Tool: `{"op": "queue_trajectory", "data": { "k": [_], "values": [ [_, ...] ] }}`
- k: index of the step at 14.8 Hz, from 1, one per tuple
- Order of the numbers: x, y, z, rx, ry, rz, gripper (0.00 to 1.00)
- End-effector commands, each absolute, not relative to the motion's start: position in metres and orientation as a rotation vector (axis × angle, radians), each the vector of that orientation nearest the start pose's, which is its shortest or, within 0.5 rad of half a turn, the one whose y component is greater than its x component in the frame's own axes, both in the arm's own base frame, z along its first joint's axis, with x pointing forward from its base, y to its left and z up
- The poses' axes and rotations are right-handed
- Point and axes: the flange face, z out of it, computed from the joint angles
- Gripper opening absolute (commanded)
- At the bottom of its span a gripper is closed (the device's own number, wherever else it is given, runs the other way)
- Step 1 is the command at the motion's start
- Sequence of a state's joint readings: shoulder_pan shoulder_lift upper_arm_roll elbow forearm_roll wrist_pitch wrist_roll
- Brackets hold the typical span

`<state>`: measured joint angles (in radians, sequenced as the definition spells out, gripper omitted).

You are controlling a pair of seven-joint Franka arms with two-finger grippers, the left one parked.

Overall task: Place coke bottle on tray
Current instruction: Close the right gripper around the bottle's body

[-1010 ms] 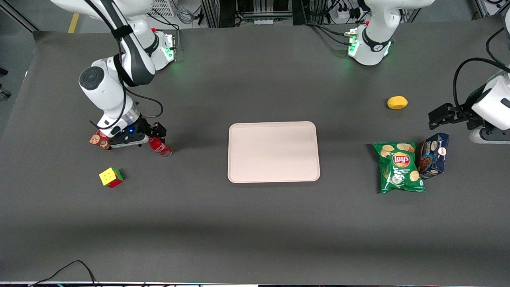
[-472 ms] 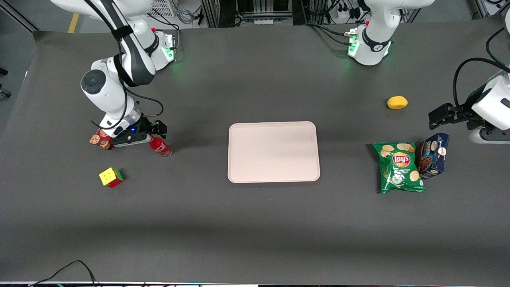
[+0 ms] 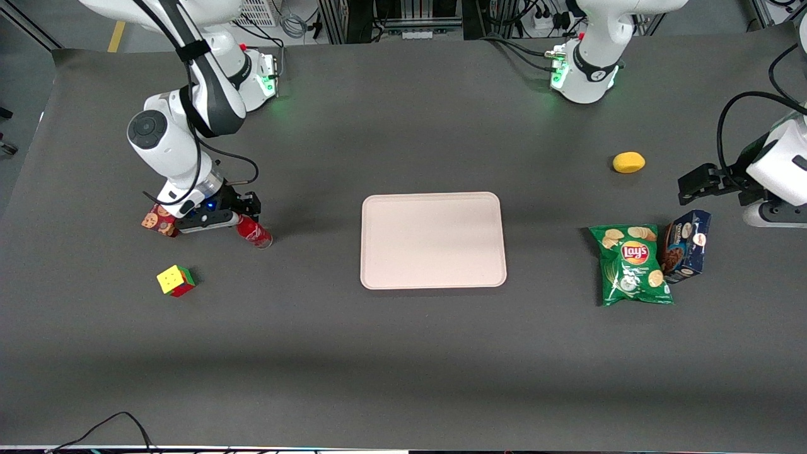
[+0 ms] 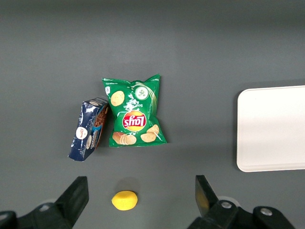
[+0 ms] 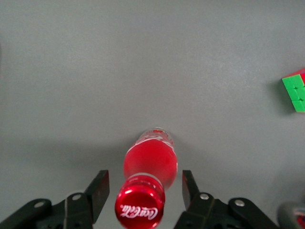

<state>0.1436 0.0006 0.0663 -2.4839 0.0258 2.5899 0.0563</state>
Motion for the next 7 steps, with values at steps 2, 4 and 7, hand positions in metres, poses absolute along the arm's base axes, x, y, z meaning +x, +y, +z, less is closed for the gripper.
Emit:
{"op": "queue_trajectory", "data": {
  "k": [2,4,7],
  "values": [
    [0.479,0.101,0.306,-3.095,-0.268,-0.180,0.13],
    [0.481,0.101,0.308,-3.094,-0.265,-0.189,0.00],
    [0.487,0.104,0.324,-3.092,-0.269,-0.194,0.00]
  ]
}}
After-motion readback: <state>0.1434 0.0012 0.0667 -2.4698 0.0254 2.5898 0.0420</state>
